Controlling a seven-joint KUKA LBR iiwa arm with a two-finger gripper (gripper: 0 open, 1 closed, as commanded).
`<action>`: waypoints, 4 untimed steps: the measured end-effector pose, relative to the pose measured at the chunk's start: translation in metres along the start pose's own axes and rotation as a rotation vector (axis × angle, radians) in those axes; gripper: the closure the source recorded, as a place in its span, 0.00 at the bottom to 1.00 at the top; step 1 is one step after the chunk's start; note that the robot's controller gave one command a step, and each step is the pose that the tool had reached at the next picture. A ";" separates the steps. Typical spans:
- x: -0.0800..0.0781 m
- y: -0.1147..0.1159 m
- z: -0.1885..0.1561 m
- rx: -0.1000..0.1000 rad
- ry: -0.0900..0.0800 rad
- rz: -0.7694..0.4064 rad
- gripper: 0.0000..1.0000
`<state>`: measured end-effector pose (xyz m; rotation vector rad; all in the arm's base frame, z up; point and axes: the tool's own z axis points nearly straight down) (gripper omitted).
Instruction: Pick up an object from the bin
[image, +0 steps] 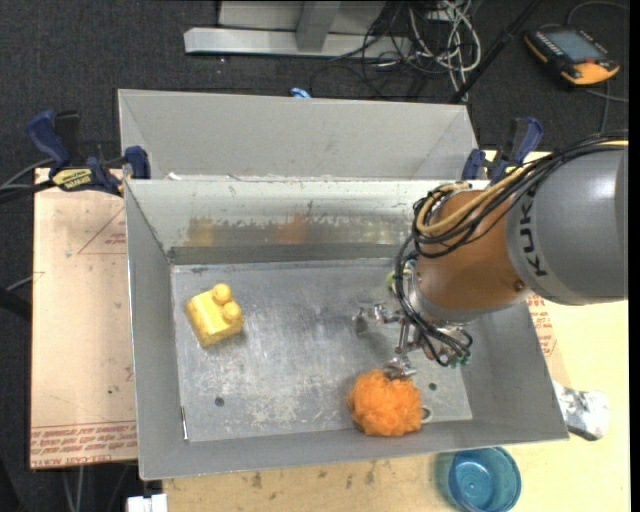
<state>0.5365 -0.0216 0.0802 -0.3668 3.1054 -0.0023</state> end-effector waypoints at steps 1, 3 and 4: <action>0.007 0.002 0.001 0.001 -0.006 -0.075 0.00; 0.037 0.012 0.000 0.010 -0.020 -0.289 0.00; 0.052 0.003 0.005 0.003 -0.012 -0.649 1.00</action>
Offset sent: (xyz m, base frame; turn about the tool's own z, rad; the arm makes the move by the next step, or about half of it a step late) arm -0.0501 -0.0072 -0.0023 -0.3851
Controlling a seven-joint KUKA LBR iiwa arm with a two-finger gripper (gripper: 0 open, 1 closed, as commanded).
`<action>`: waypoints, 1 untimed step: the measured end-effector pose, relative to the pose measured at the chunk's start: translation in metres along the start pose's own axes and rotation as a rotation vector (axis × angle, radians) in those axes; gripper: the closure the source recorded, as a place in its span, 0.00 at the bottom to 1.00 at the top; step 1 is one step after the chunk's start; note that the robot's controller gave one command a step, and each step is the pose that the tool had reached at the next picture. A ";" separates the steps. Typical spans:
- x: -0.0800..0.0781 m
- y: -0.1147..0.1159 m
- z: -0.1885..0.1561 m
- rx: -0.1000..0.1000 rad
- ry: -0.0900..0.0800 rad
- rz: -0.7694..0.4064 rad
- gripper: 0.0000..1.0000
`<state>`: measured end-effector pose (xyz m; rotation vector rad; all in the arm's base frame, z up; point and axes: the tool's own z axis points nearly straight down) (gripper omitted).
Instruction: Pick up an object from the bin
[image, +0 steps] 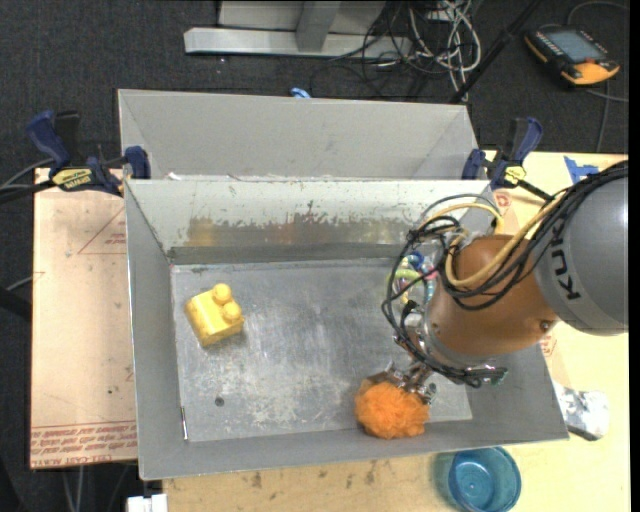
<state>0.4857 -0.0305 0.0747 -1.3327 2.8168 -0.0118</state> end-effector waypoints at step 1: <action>0.000 0.000 0.000 0.000 0.000 0.000 1.00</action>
Offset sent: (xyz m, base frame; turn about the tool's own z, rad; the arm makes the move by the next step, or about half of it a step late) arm 0.0087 0.0175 0.1232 -0.5233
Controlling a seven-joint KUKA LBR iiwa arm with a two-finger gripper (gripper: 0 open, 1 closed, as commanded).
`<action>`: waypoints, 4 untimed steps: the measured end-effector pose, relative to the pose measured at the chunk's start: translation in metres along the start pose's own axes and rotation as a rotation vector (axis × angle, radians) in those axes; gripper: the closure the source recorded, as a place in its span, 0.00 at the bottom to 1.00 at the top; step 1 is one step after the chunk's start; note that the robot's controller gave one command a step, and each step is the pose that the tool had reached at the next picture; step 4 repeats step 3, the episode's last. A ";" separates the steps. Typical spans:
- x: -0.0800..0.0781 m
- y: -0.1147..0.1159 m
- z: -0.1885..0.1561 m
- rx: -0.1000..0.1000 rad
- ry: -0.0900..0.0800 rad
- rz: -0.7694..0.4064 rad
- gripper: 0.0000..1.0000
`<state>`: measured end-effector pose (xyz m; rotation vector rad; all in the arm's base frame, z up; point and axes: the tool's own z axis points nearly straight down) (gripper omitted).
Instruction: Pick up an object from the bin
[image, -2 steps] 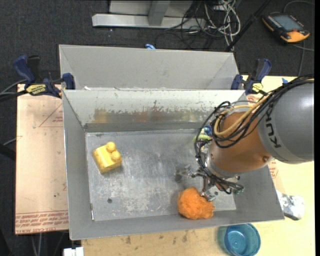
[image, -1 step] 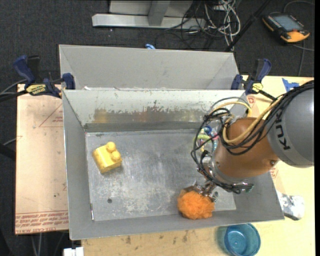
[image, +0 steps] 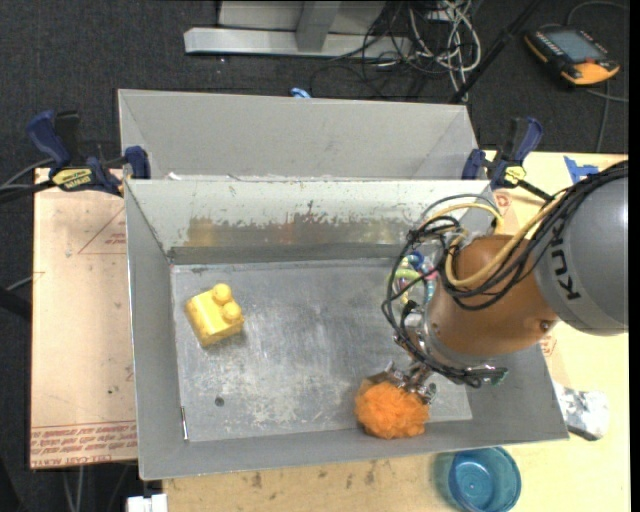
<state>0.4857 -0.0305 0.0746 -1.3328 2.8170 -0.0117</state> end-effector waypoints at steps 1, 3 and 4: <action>-0.023 0.002 -0.124 -0.018 0.009 -0.520 1.00; -0.031 0.012 -0.173 -0.029 0.013 -0.534 1.00; -0.031 0.012 -0.173 -0.029 0.013 -0.534 1.00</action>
Offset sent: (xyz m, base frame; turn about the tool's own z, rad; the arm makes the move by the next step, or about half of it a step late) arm 0.0000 0.0000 0.0000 0.0000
